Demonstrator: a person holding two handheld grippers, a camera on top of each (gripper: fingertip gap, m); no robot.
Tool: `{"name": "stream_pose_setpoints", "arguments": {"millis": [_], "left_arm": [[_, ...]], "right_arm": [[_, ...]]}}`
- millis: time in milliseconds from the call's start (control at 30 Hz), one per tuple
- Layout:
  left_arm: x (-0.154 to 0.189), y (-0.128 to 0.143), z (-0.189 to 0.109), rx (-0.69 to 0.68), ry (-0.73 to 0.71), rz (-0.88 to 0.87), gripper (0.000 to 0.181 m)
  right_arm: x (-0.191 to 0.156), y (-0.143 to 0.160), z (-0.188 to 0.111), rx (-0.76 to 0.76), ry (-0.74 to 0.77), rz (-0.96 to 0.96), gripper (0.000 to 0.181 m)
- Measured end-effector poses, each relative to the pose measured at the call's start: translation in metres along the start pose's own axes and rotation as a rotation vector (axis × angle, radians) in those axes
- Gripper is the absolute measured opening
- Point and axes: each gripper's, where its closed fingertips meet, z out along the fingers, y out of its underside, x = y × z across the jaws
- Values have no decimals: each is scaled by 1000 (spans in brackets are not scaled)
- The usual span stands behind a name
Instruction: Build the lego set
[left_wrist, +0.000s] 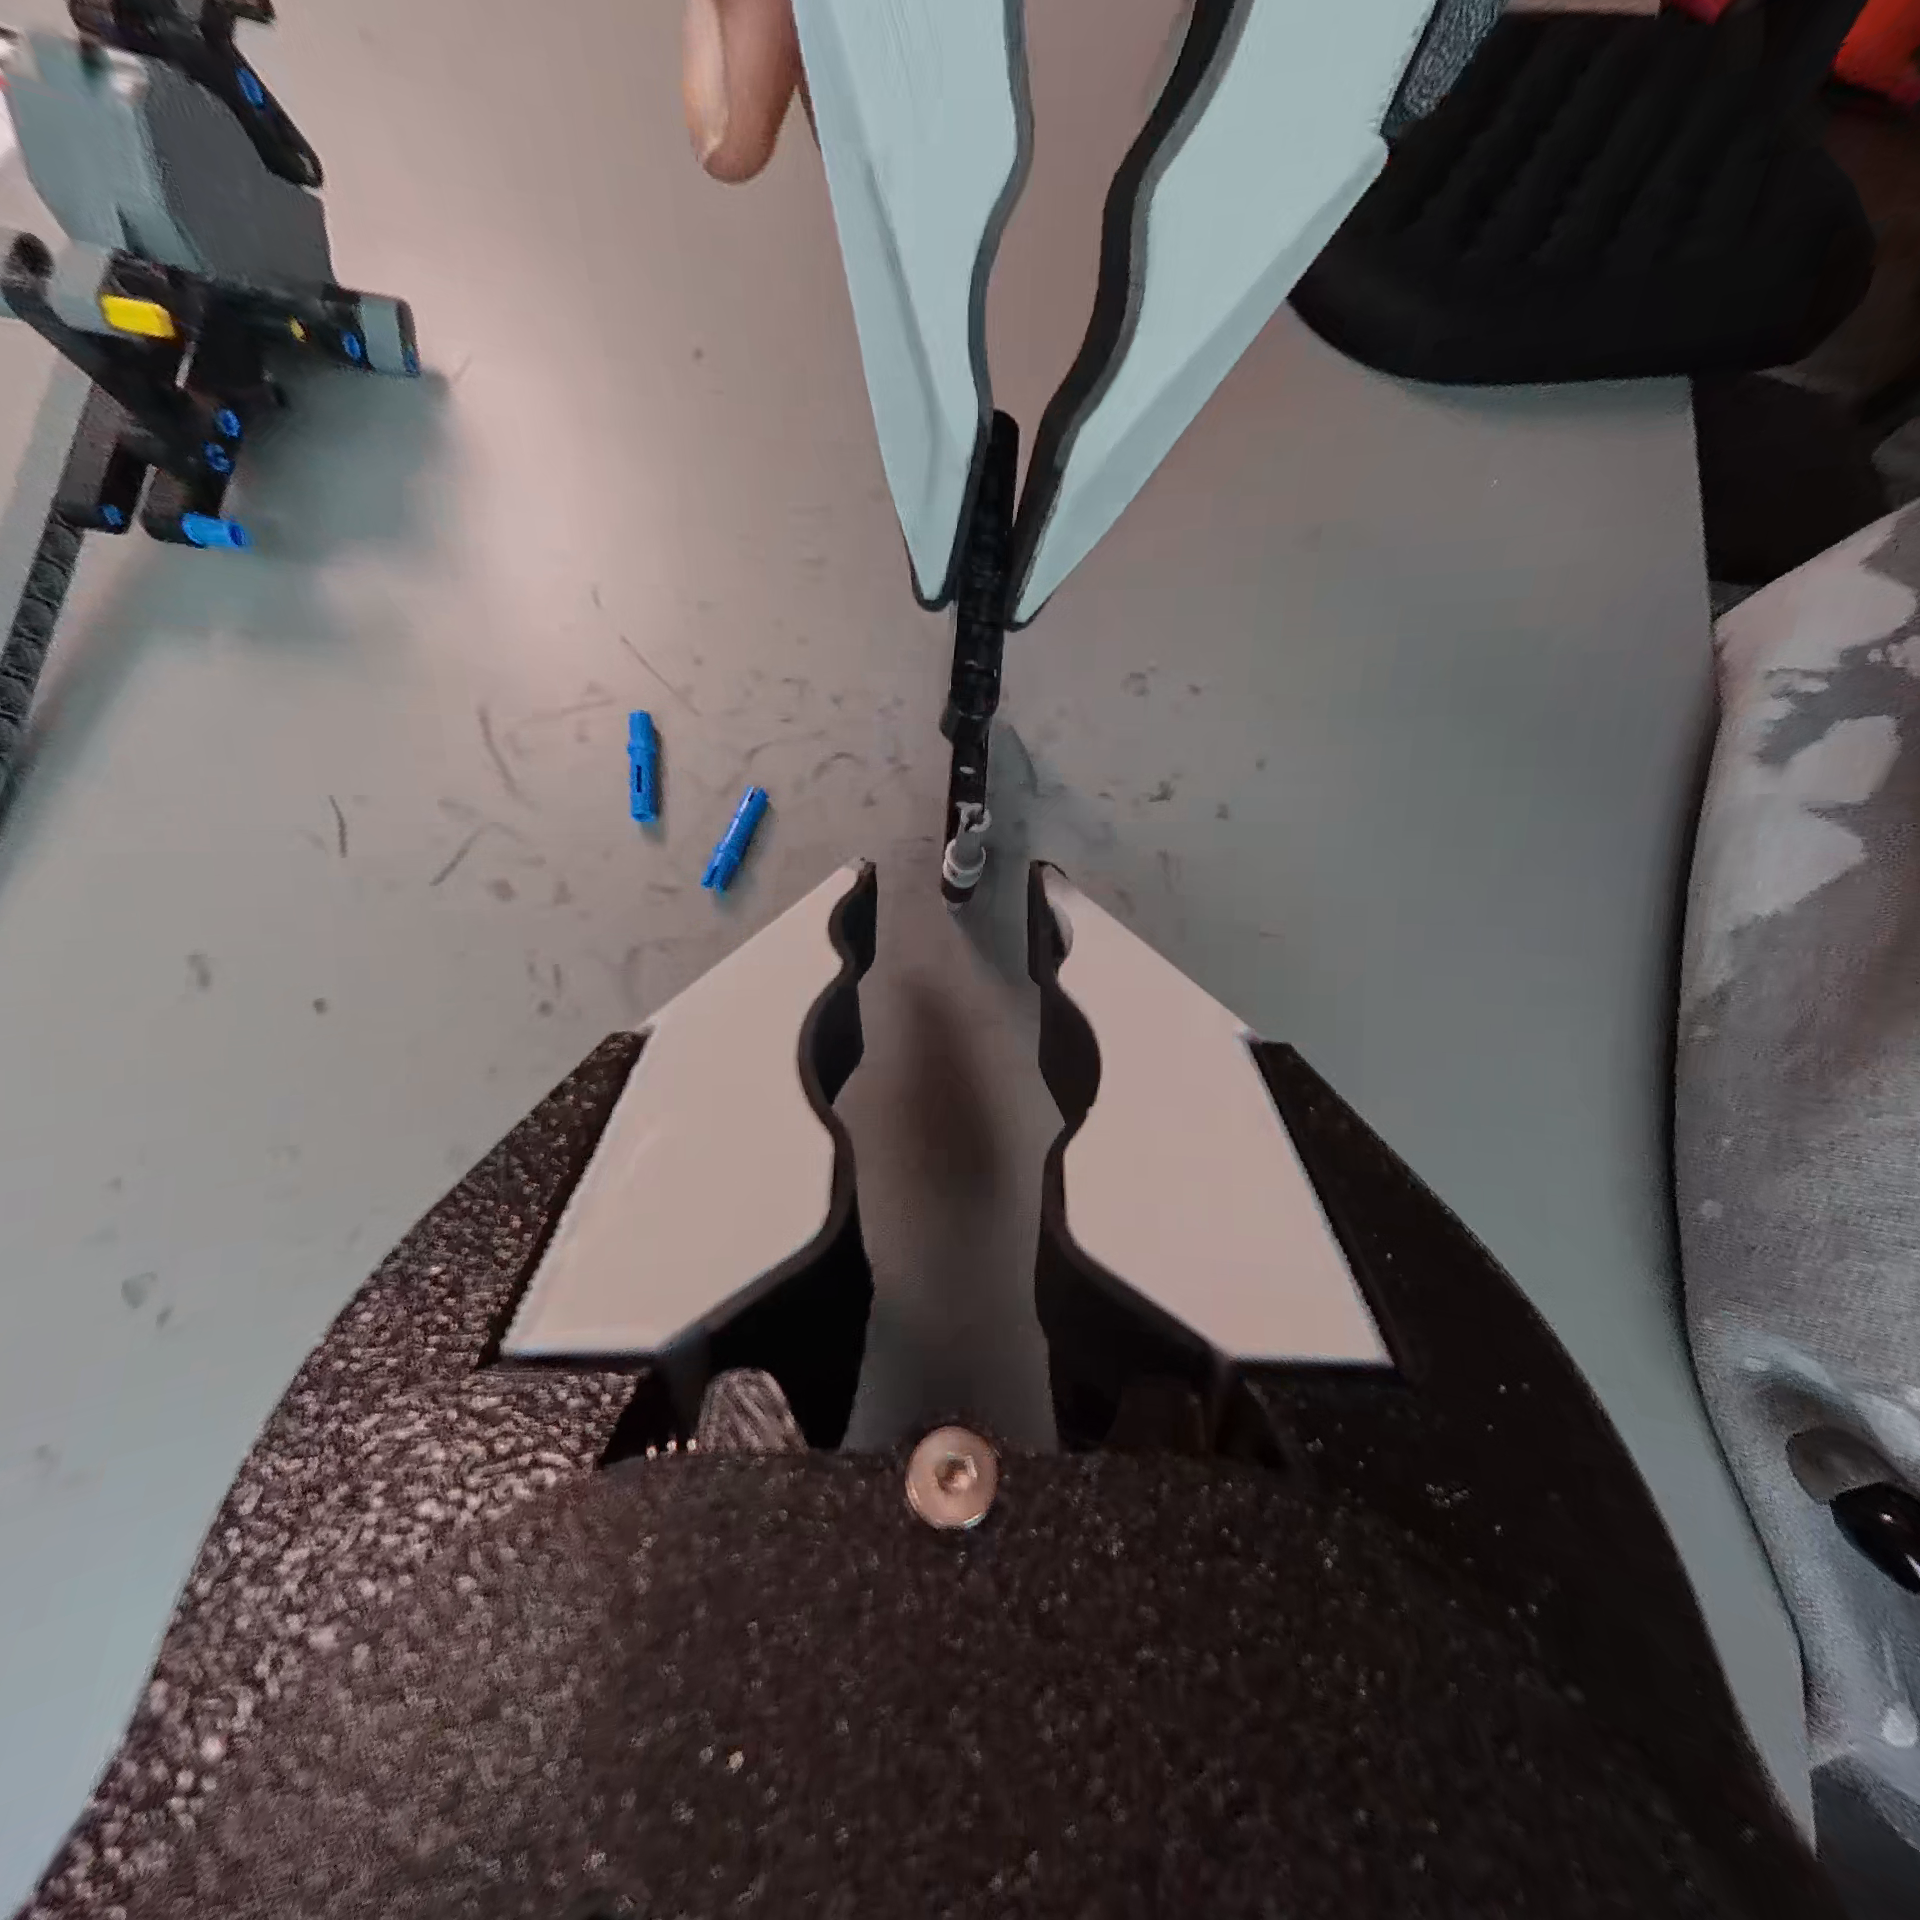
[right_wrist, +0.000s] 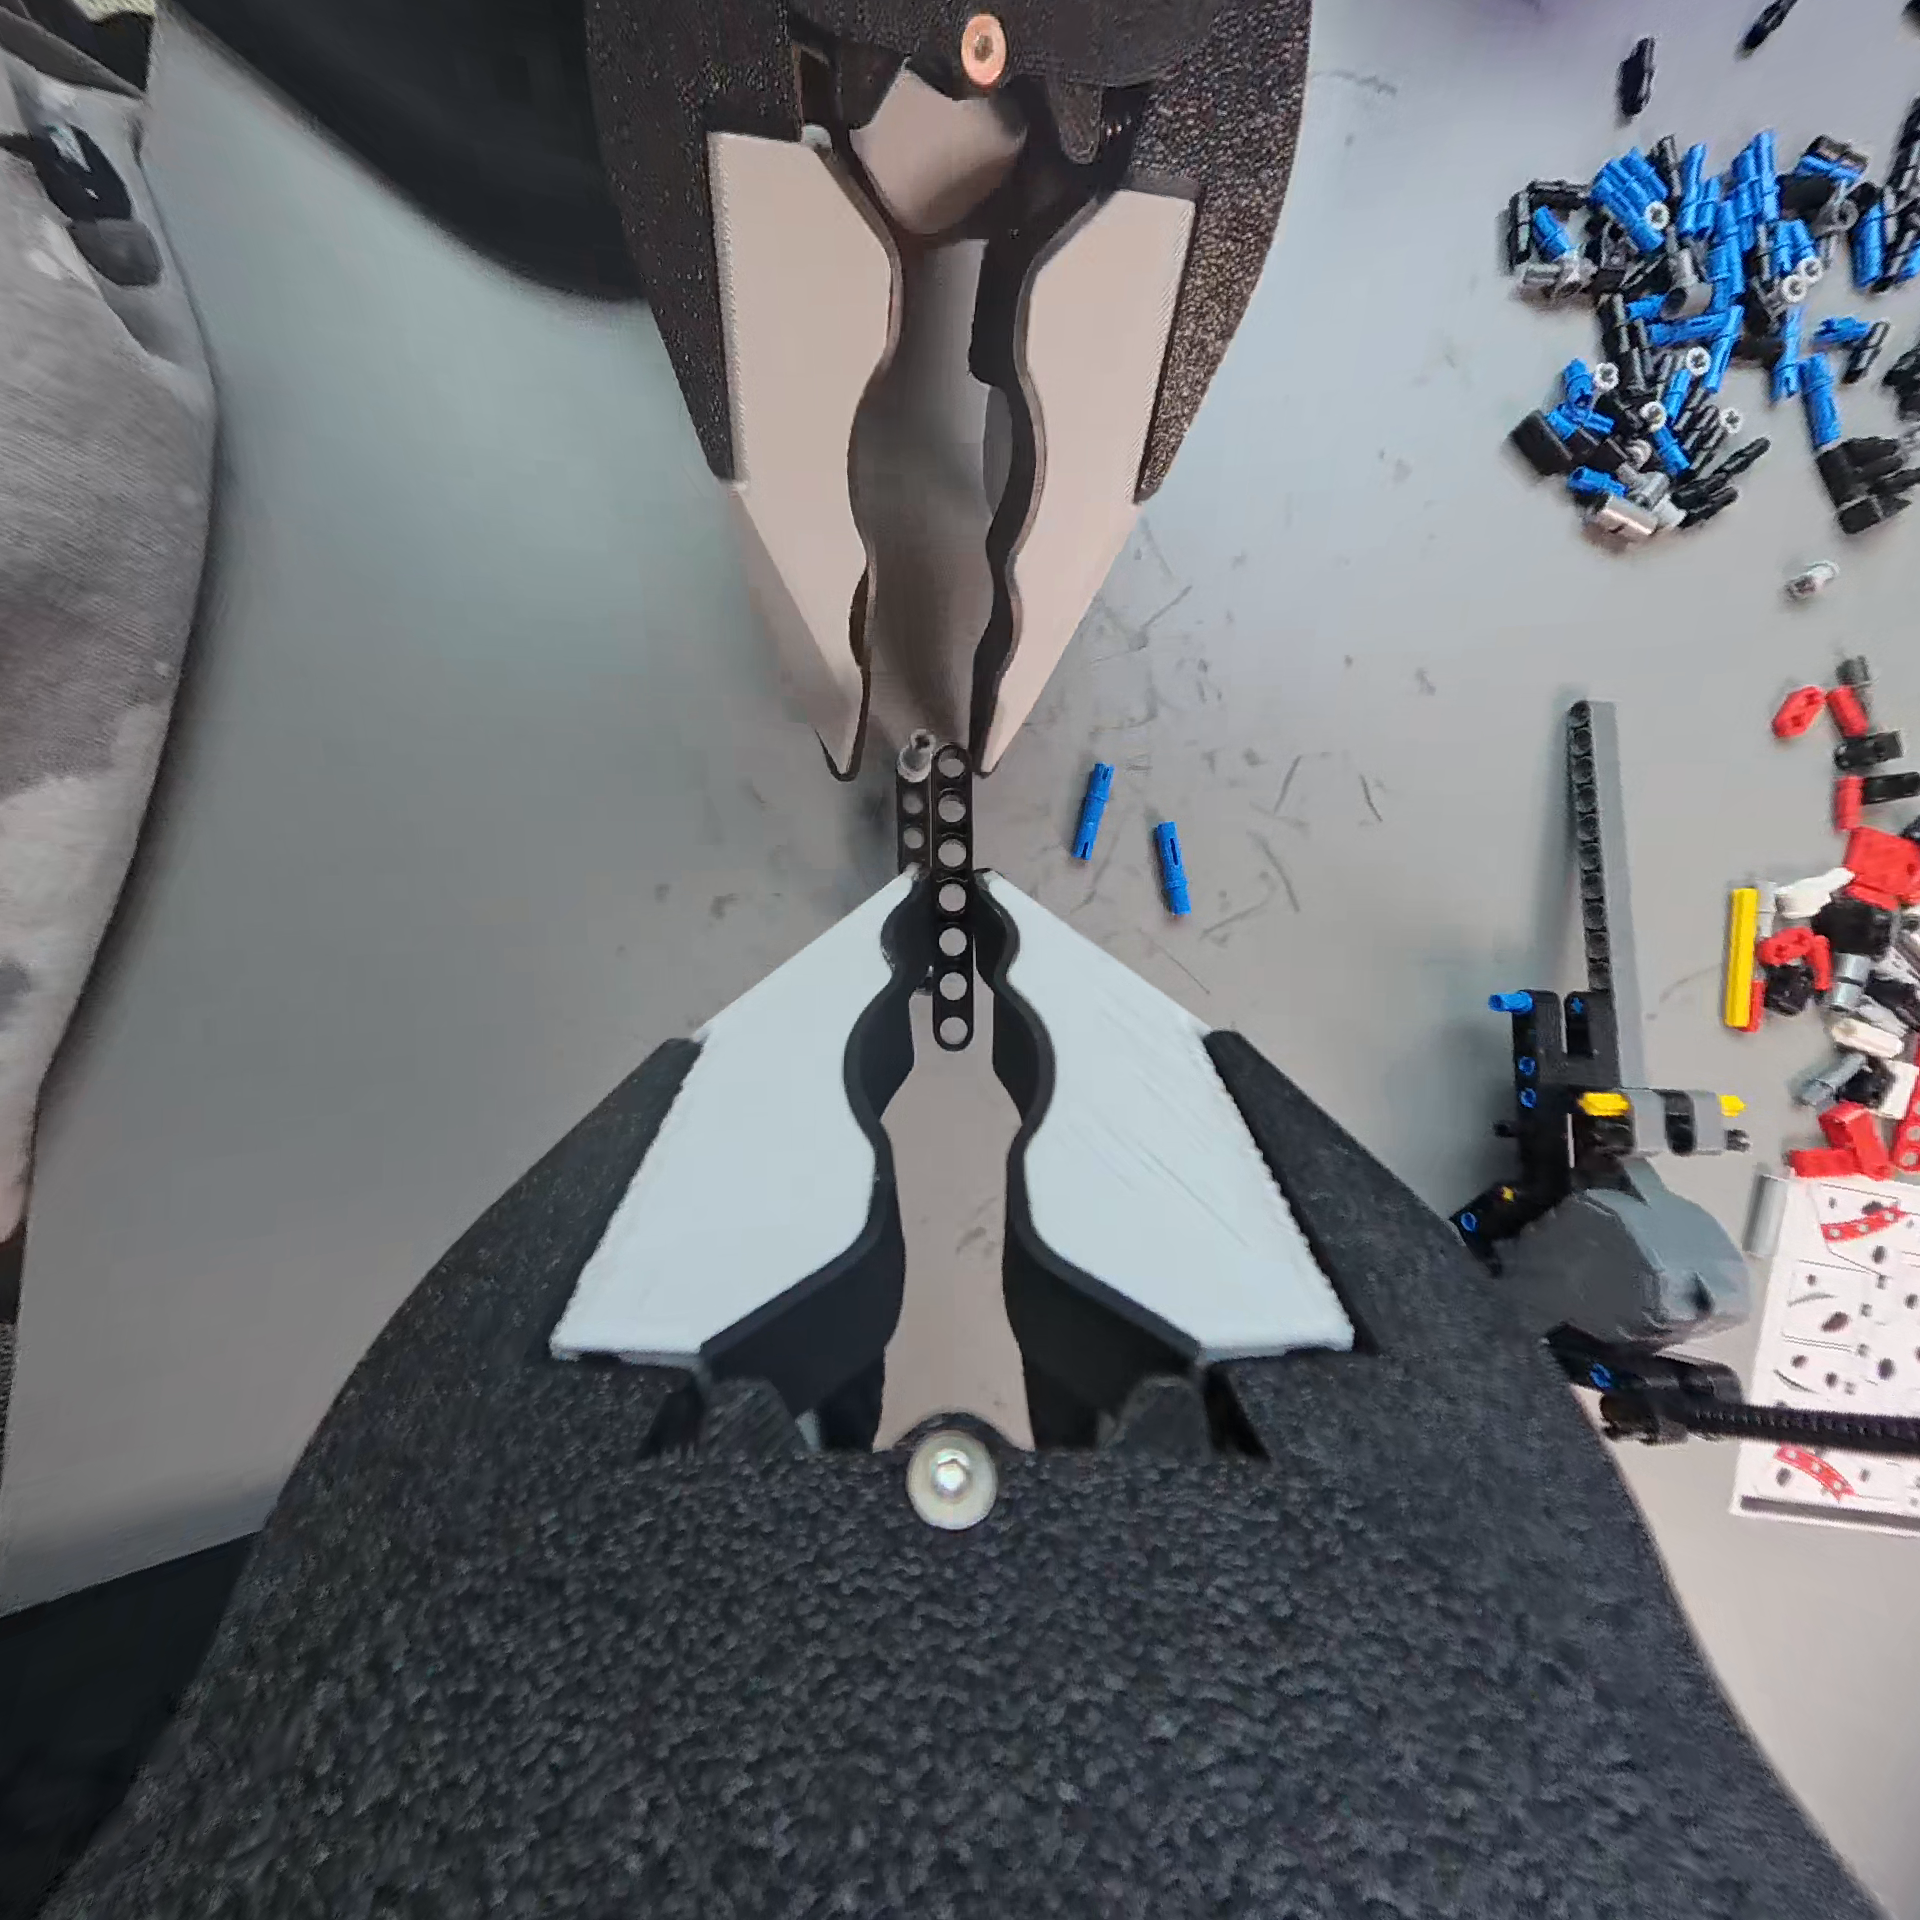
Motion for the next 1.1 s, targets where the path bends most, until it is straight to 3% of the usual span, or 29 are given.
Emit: {"name": "stream_pose_setpoints", "arguments": {"millis": [100, 300, 1100], "left_arm": [[-1, 10, 11, -68, -6, 15, 22], [0, 9, 17, -69, 19, 12, 8], [1, 9, 17, -69, 5, 33, 8]], "right_arm": [[-3, -3, 4, 12, -17, 41, 7], [-6, -5, 10, -8, -35, 41, 7], [-6, 1, 12, -106, -72, 84, 7]]}}
